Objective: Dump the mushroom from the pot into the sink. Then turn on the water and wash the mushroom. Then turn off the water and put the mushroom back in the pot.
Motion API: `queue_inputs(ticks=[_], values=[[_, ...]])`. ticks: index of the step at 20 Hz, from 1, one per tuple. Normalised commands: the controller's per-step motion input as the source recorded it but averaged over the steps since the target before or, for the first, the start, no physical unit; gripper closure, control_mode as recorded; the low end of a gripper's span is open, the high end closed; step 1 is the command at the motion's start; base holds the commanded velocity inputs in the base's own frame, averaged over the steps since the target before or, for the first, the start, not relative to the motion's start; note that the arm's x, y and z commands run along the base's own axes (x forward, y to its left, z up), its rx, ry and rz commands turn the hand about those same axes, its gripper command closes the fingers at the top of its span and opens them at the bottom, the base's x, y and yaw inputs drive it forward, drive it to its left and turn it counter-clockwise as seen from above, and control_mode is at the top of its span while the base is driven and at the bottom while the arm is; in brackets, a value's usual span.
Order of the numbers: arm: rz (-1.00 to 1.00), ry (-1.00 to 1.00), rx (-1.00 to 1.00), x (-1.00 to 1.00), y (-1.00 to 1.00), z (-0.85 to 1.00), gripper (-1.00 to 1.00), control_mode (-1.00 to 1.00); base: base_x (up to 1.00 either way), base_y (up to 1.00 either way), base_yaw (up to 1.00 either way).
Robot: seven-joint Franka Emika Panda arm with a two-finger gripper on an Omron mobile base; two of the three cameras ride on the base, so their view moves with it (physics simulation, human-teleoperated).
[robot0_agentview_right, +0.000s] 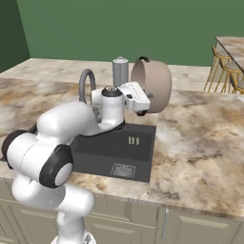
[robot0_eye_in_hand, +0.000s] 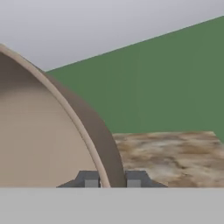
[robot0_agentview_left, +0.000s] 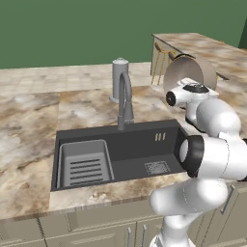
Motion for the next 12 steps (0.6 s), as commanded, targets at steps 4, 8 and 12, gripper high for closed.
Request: queue_inputs(ticks=[4, 8, 12], values=[[0.00, -0.07, -0.14, -0.07, 0.00, 0.76, 1.00, -1.00, 0.00, 0.00, 0.00], [0.00, 0.00, -0.24, 0.00, 0.00, 0.10, 1.00, -1.00, 0.00, 0.00, 0.00], [0.00, 0.00, -0.34, 0.10, 0.20, -0.16, 1.00, -1.00, 0.00, 0.00, 0.00]])
